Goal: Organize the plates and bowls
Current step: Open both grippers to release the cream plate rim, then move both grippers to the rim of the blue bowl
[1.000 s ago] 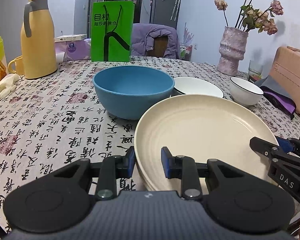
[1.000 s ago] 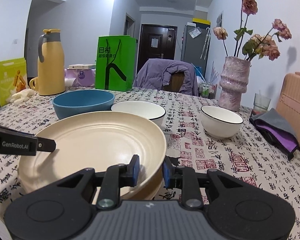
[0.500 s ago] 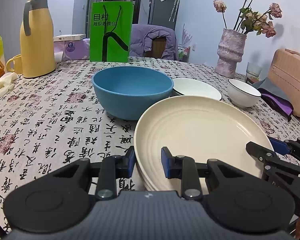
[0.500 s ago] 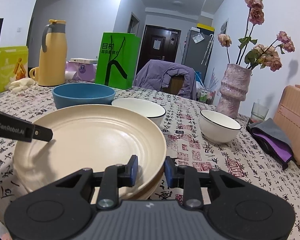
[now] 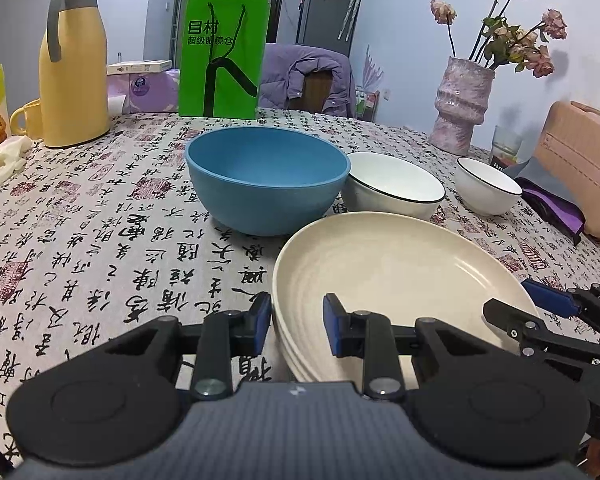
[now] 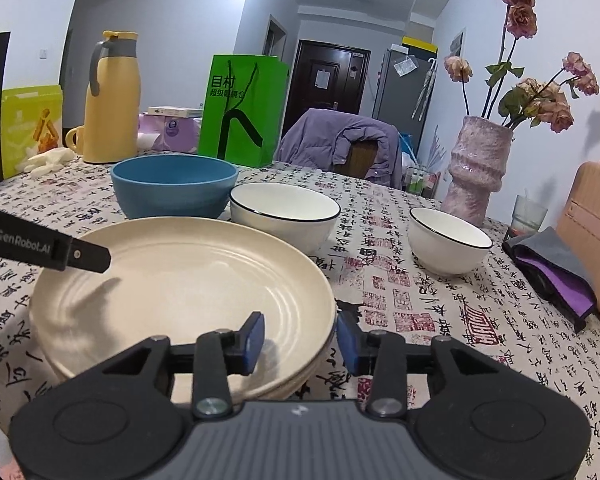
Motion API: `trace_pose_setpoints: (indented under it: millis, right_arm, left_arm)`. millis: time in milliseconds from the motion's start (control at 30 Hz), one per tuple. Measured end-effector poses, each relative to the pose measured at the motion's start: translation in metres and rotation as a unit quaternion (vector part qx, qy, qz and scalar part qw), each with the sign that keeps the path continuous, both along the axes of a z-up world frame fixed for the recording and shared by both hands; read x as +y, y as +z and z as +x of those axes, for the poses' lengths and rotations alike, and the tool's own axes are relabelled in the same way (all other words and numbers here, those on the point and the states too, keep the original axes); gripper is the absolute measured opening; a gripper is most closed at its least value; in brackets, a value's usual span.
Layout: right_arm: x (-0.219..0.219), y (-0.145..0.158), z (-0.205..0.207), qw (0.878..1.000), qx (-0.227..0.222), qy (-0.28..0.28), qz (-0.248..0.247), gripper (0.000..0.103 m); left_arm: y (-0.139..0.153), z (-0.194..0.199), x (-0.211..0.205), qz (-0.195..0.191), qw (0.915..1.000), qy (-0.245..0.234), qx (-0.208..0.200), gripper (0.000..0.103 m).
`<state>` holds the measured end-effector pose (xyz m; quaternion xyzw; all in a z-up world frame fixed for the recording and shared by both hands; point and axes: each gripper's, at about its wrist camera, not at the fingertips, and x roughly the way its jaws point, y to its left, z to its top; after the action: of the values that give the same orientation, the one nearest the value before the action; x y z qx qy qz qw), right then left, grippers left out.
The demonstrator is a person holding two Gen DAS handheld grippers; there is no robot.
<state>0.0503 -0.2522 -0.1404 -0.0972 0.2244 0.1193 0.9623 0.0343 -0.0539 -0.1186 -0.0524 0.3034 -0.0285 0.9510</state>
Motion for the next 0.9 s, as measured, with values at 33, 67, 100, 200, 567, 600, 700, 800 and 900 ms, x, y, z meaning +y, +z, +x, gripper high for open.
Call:
trace_pose_setpoints:
  millis: [33, 67, 100, 200, 567, 600, 700, 800, 900]
  right_arm:
    - [-0.001, 0.000, 0.000, 1.000, 0.001, 0.001, 0.002, 0.039]
    - [-0.001, 0.000, 0.000, 1.000, 0.002, 0.001, 0.005, 0.040]
    - [-0.002, 0.000, 0.001, 1.000, 0.005, 0.002, 0.009, 0.042]
    - [-0.007, 0.002, 0.003, 0.999, 0.014, 0.007, 0.028, 0.050]
    - [-0.018, 0.009, 0.006, 0.996, 0.024, 0.024, 0.087, 0.087]
    - [-0.019, 0.009, 0.006, 0.995, 0.026, 0.026, 0.092, 0.092]
    - [-0.023, 0.011, 0.008, 0.992, 0.033, 0.031, 0.114, 0.102]
    - [-0.028, 0.013, 0.012, 0.988, 0.049, 0.037, 0.141, 0.103]
    - [-0.031, 0.014, 0.014, 0.985, 0.055, 0.039, 0.160, 0.103]
  left_arm:
    - [0.000, 0.000, 0.000, 0.000, 1.0000, 0.000, 0.000, 0.028]
    - [0.000, 0.000, 0.000, -0.001, 1.0000, 0.000, 0.000, 0.028]
    - [0.000, 0.000, 0.000, -0.001, 1.0000, 0.000, 0.000, 0.028]
    - [0.001, 0.001, 0.000, -0.005, 1.0000, 0.000, 0.002, 0.031]
    - [0.009, 0.000, 0.008, -0.010, 0.9999, 0.006, -0.012, 0.069]
    - [0.010, 0.000, 0.009, -0.011, 0.9998, 0.006, -0.015, 0.074]
    - [0.014, -0.002, 0.010, -0.012, 0.9996, 0.005, -0.024, 0.086]
    - [0.020, -0.005, 0.012, -0.012, 0.9992, 0.002, -0.038, 0.101]
    - [0.026, -0.010, 0.016, -0.023, 0.9984, 0.001, -0.052, 0.103]
